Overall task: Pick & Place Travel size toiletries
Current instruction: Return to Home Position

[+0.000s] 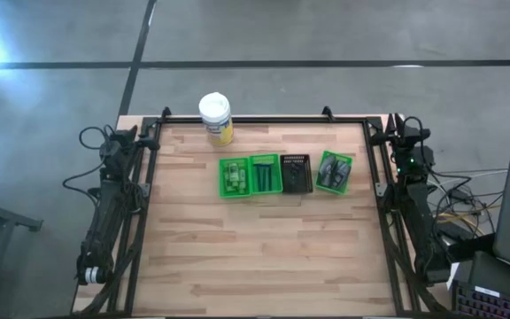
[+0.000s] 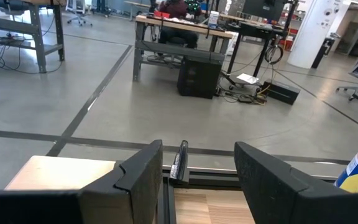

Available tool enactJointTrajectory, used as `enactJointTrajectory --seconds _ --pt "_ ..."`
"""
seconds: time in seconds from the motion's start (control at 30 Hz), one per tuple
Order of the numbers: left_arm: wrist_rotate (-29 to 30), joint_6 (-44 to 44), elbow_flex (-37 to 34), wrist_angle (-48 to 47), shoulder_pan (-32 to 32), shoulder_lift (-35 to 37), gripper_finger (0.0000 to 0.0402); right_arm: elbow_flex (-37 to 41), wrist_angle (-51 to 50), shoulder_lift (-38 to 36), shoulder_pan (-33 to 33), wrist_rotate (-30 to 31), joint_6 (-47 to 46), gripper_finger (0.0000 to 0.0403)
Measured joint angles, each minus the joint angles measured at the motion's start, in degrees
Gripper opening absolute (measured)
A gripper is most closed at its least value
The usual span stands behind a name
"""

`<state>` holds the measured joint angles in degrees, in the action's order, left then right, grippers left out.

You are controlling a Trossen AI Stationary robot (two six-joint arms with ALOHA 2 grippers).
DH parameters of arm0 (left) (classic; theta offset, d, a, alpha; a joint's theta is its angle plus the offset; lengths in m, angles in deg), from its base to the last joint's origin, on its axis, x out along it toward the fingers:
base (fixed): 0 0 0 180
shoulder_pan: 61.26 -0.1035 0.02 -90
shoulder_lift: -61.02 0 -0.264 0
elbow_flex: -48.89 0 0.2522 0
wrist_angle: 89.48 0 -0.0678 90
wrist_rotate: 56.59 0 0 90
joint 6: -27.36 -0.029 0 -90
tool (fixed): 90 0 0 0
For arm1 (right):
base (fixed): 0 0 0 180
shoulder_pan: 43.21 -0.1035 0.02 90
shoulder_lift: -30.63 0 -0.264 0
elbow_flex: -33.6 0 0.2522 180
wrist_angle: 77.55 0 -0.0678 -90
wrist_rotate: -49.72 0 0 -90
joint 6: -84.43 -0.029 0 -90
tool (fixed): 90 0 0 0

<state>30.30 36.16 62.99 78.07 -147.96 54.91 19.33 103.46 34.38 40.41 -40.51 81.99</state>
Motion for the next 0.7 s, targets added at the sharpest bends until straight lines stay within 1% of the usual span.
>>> enactJointTrajectory --seconds 0.1,0.23,0.43,0.53,0.7 --pt "0.0 0.01 0.0 0.02 0.0 -0.01 0.0204 0.0 -2.41 -0.02 0.0 0.01 2.43 0.0069" --pt "0.0 0.01 0.0 0.02 0.0 -0.02 0.0204 0.0 -6.16 -0.04 0.0 0.0 1.92 0.0056" --pt "0.0 0.01 0.0 0.02 0.0 -0.02 0.0204 0.0 -6.55 -0.66 0.0 0.24 1.43 0.0044" --pt "0.0 0.01 0.0 0.04 0.0 -0.02 0.0204 0.0 -6.52 -1.58 0.0 0.24 1.4 0.0043" --pt "0.0 0.01 0.0 0.04 0.0 -0.02 0.0204 0.0 -6.52 -1.52 -0.02 0.26 -1.94 0.0054"
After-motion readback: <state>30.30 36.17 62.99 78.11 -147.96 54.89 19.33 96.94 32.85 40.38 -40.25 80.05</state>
